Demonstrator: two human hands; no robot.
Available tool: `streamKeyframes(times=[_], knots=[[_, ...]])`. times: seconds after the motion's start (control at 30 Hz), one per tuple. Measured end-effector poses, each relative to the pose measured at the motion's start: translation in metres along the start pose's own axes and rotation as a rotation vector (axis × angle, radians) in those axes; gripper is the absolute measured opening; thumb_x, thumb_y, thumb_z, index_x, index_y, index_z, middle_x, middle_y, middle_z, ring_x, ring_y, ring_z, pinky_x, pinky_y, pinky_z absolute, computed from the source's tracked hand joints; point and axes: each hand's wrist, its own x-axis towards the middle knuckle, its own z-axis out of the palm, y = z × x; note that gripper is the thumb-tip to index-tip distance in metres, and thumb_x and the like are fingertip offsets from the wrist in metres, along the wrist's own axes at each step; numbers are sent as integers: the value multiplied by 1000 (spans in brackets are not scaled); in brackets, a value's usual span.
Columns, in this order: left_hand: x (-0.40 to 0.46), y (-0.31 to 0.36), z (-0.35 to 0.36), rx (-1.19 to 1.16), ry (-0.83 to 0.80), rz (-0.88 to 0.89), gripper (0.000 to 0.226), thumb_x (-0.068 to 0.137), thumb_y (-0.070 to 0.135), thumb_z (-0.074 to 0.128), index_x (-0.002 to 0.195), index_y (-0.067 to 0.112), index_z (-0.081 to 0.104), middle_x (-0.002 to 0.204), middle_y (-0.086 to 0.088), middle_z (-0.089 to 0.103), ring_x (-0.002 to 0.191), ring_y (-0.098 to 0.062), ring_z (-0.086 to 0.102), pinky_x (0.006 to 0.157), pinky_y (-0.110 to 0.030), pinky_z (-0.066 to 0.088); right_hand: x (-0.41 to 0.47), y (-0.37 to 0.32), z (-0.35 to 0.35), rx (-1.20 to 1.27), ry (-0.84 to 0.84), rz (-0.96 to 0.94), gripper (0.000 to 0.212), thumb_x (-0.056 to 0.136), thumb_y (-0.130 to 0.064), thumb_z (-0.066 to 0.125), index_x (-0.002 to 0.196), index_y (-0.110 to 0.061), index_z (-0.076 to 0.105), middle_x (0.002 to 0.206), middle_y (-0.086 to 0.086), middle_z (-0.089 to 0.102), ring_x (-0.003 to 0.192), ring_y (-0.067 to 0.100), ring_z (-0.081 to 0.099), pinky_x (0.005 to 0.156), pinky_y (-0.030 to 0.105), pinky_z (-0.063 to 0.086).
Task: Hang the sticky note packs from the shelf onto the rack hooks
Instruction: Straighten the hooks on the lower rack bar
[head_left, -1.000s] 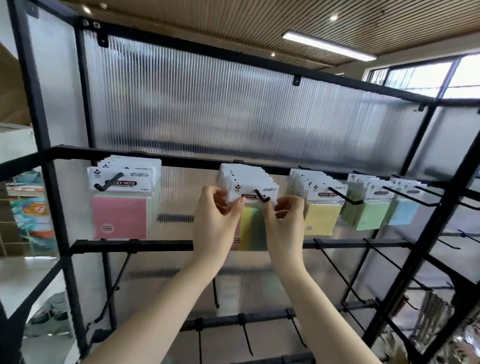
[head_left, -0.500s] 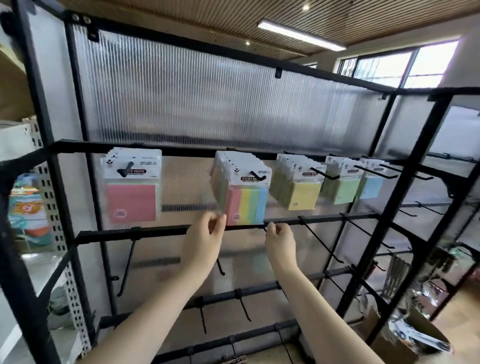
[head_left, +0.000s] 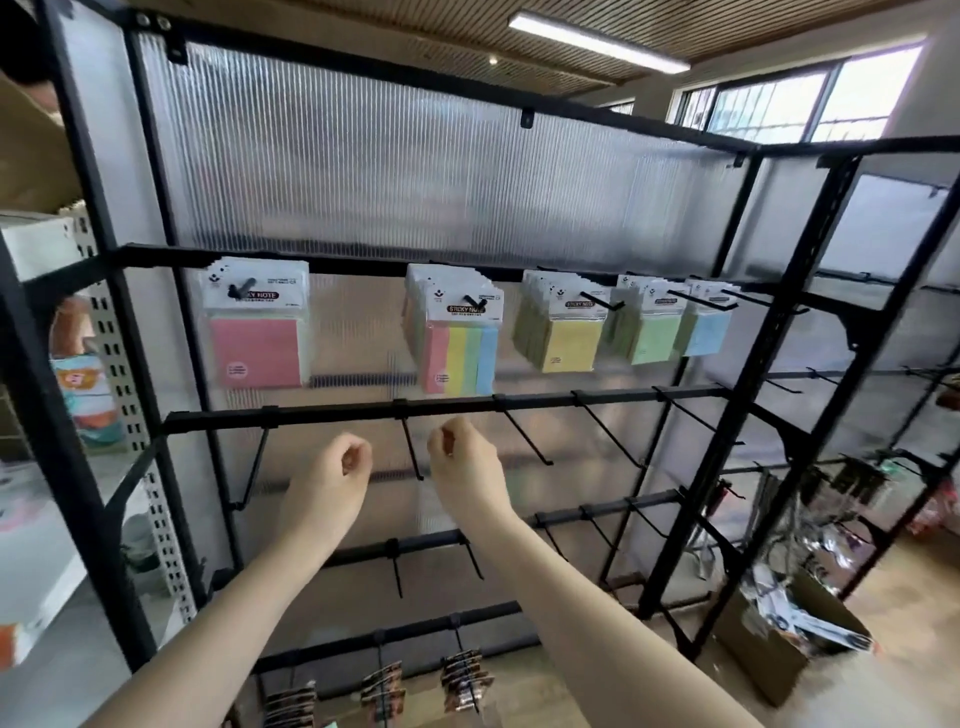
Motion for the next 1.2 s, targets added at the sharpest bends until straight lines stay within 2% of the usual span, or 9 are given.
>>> streamKeyframes(times=[0.17, 0.3, 0.4, 0.5, 0.63, 0.73, 0.93, 1.07, 1.2], knots=[[-38, -10, -28, 67, 40, -44, 14, 97, 20, 48, 96, 17, 62, 90, 1, 67, 81, -17, 62, 72, -39, 53, -34, -17, 16, -50, -124, -160, 17, 96, -26, 41, 97, -13, 52, 98, 5, 61, 84, 25, 57, 70, 35, 47], [-77, -26, -58, 74, 106, -91, 13, 97, 19, 49, 96, 18, 62, 85, 4, 65, 77, -14, 62, 70, -36, 51, -64, -32, 39, -48, -202, -291, 18, 98, -28, 40, 93, -13, 49, 92, 4, 61, 79, 26, 57, 63, 33, 44], [-100, -39, -88, 93, 174, -146, 15, 96, 17, 50, 99, 14, 64, 84, 3, 65, 73, -13, 61, 66, -34, 51, -86, -49, 62, -16, -268, -358, 15, 97, -26, 43, 92, -13, 48, 95, 7, 62, 84, 30, 58, 71, 39, 49], [-114, -59, -121, 89, 223, -168, 13, 96, 17, 51, 93, 23, 62, 83, 5, 67, 77, -16, 64, 73, -40, 54, -104, -72, 90, -20, -321, -417, 18, 97, -23, 45, 101, -9, 54, 99, 9, 64, 88, 31, 60, 75, 41, 52], [-127, -94, -167, 106, 273, -216, 23, 95, 16, 51, 81, 34, 56, 78, 8, 66, 72, -16, 63, 68, -44, 53, -124, -103, 135, -41, -404, -490, 16, 97, -24, 45, 100, -12, 54, 95, 12, 65, 84, 34, 60, 74, 43, 52], [-126, -129, -203, 126, 304, -281, 29, 91, 6, 52, 77, 32, 54, 79, 3, 66, 76, -24, 63, 71, -44, 52, -136, -132, 176, -69, -444, -582, 15, 95, -24, 47, 103, -13, 55, 97, 10, 65, 85, 34, 60, 73, 43, 51], [-124, -189, -287, 234, 295, -312, 18, 91, 7, 51, 88, 23, 60, 90, -1, 68, 82, -23, 61, 62, -27, 36, -146, -197, 265, -118, -479, -623, 17, 95, -22, 45, 104, -12, 56, 94, 10, 65, 82, 32, 59, 65, 37, 47], [-129, -217, -344, 190, 281, -367, 20, 89, 5, 50, 89, 23, 60, 95, -3, 70, 90, -24, 63, 78, -39, 50, -147, -231, 322, -119, -525, -588, 14, 94, -21, 47, 101, -13, 55, 96, 8, 64, 88, 29, 59, 65, 31, 40], [-134, -245, -395, 217, 275, -374, 22, 89, 4, 49, 91, 24, 59, 93, 1, 68, 89, -19, 63, 80, -40, 51, -150, -261, 375, -158, -535, -577, 15, 94, -23, 47, 103, -16, 56, 103, 8, 64, 94, 28, 57, 69, 30, 39]])
